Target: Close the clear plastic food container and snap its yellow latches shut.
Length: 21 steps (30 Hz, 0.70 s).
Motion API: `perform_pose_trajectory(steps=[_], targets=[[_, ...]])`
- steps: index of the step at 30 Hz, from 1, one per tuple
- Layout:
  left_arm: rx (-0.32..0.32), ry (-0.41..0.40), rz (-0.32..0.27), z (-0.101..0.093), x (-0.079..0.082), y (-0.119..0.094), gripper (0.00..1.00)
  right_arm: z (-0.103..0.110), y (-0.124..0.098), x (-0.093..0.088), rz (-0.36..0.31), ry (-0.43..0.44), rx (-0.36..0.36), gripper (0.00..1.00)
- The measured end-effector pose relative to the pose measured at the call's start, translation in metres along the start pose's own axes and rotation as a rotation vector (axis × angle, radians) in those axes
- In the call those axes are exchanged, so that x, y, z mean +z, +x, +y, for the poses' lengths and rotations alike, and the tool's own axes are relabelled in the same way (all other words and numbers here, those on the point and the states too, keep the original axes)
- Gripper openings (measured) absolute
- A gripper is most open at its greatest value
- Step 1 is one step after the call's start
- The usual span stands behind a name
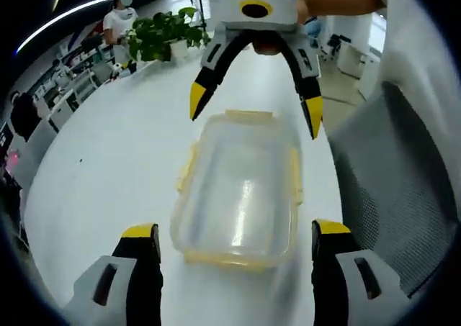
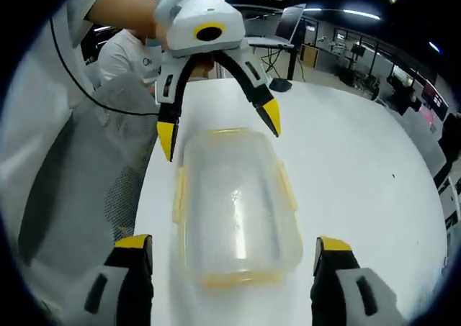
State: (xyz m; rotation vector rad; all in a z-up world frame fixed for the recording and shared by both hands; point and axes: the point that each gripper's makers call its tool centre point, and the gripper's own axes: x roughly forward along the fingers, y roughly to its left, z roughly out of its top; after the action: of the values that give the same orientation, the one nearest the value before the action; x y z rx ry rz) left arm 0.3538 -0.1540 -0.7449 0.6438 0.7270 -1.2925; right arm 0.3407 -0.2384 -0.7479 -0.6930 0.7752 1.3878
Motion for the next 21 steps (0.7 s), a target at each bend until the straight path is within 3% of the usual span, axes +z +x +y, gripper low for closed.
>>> perform_pose_trajectory(steps=[3,7,16,21], targets=[[-0.006,0.007,0.017,-0.004,-0.005,0.006,0.84,0.002,0.006,-0.002,0.01,-0.012,0.0,0.96],[0.019,0.003,0.011,0.002,-0.004,0.006,0.76,-0.005,0.008,-0.003,0.032,-0.075,-0.035,0.76],[0.012,0.012,0.003,0.002,-0.008,0.004,0.76,-0.006,0.012,0.002,0.024,-0.054,-0.042,0.76],[0.014,0.009,0.002,0.004,-0.023,-0.008,0.76,-0.003,0.022,0.018,0.021,-0.055,-0.043,0.76]])
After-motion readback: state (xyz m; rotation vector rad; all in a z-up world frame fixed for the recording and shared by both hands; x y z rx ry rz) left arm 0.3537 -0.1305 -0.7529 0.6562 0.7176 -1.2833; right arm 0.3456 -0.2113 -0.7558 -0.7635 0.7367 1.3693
